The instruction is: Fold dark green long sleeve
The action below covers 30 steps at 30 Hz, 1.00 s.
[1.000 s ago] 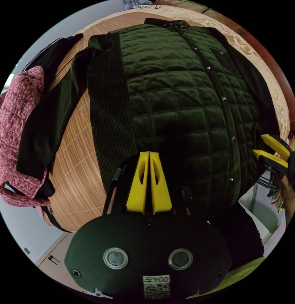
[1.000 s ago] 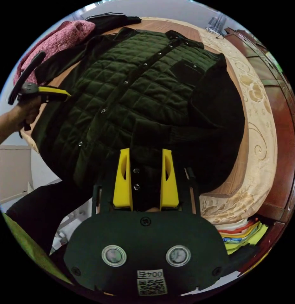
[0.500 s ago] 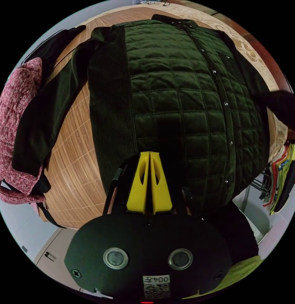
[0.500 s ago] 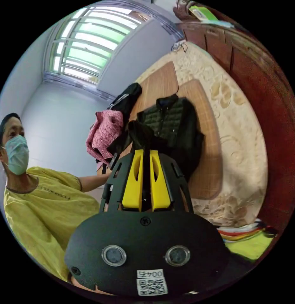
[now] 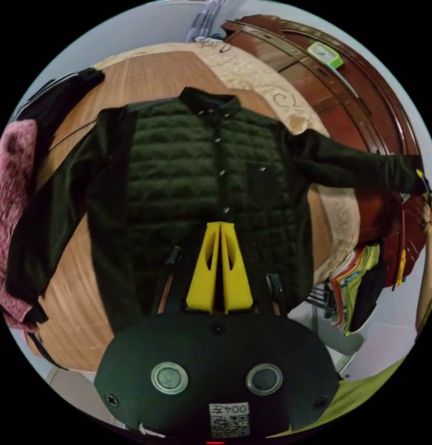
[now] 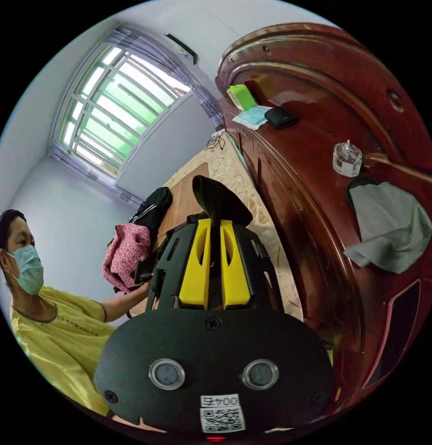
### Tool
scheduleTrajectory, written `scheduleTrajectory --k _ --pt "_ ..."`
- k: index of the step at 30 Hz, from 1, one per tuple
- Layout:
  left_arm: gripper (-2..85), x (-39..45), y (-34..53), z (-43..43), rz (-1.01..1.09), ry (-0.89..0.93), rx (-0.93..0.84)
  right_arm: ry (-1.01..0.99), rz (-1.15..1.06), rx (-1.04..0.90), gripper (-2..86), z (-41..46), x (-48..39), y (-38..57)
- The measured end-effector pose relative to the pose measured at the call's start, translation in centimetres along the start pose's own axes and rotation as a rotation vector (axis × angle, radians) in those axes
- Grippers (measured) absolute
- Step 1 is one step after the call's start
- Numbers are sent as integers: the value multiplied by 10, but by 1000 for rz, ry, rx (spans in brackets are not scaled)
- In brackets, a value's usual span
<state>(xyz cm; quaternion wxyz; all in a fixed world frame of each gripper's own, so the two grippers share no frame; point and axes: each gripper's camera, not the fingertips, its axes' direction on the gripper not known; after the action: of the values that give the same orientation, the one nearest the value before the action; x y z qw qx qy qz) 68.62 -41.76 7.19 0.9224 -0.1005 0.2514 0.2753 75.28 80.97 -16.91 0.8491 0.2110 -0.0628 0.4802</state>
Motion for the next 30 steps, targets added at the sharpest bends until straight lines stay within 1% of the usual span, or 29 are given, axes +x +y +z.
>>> scheduleTrajectory --k 5,8,11,13,16,18,21,23,27,30 --pt "7 71 -80 37 87 87 -18 -76 12 -17 44 5 24 -4" --pt "8 109 -115 70 109 111 -88 -124 -3 -16 45 7 28 -11" --pt "9 140 -134 100 149 50 -148 -171 -28 -28 44 11 23 -19" --pt "9 158 -141 128 176 -29 -245 -205 -39 -40 44 17 16 -22" --pt "8 170 -139 135 214 -116 -264 -262 -74 -111 44 41 -3 -24" --pt "8 169 -135 124 213 -107 -238 -333 -75 -128 44 57 -14 -24" --pt "8 153 -118 84 195 -48 -143 -446 -61 -141 44 86 -32 -26" --pt "7 136 -102 58 188 -57 -108 -505 -44 -135 44 112 -49 -28" --pt "6 75 -42 4 136 -98 -91 -547 -15 -140 44 166 -86 -24" --pt "6 28 13 -31 98 -136 -83 -514 -17 -155 45 224 -125 -16"
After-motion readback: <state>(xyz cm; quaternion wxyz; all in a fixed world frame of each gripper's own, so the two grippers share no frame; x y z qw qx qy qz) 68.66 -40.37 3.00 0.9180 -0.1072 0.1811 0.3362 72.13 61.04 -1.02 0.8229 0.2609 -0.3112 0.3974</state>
